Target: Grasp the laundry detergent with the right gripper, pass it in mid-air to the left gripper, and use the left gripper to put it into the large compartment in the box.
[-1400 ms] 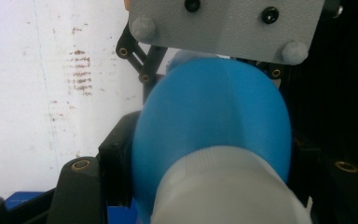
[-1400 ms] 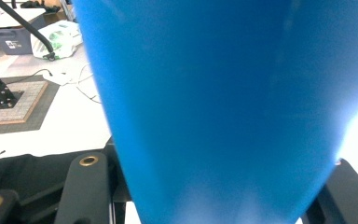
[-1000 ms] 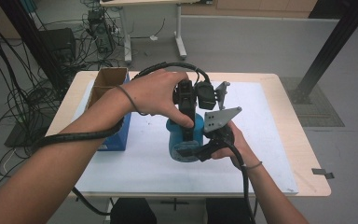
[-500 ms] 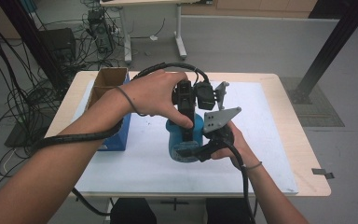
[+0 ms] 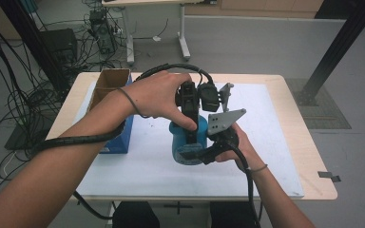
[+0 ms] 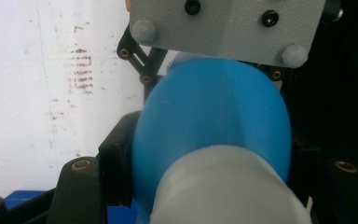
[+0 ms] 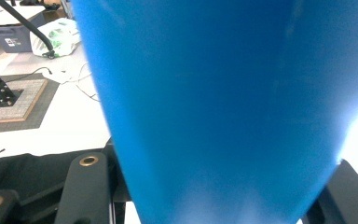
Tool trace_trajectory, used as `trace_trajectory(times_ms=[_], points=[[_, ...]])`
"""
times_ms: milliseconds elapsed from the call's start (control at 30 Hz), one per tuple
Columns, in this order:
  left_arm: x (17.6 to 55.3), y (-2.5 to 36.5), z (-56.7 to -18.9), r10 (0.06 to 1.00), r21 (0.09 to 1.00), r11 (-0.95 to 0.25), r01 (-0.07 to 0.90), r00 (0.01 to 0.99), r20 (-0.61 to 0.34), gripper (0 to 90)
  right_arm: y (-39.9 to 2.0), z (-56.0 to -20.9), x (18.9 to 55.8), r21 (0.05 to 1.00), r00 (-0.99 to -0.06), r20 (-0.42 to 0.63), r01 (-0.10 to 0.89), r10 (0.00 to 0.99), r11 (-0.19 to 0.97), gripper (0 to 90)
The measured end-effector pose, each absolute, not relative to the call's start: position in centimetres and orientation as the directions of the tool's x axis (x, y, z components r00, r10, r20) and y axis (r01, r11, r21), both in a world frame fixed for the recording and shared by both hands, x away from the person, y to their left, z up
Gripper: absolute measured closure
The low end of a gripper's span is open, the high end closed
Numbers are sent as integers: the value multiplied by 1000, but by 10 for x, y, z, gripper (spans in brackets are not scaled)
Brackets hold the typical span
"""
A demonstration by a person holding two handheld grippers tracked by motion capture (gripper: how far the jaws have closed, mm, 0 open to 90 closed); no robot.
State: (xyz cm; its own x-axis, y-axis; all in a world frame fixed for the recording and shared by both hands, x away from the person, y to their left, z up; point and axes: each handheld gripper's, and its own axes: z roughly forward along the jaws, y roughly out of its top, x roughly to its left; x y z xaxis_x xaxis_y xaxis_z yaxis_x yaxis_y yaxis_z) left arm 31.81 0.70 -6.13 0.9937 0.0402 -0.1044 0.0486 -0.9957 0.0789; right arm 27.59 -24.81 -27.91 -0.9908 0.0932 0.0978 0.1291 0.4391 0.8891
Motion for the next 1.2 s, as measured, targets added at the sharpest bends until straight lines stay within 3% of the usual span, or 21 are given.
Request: trace_trajectory(times_ms=[1200], points=[[314, 11, -56, 43, 100, -994, 51, 995, -89, 376, -251, -283, 275, 906, -993, 80, 107, 82, 410, 410]])
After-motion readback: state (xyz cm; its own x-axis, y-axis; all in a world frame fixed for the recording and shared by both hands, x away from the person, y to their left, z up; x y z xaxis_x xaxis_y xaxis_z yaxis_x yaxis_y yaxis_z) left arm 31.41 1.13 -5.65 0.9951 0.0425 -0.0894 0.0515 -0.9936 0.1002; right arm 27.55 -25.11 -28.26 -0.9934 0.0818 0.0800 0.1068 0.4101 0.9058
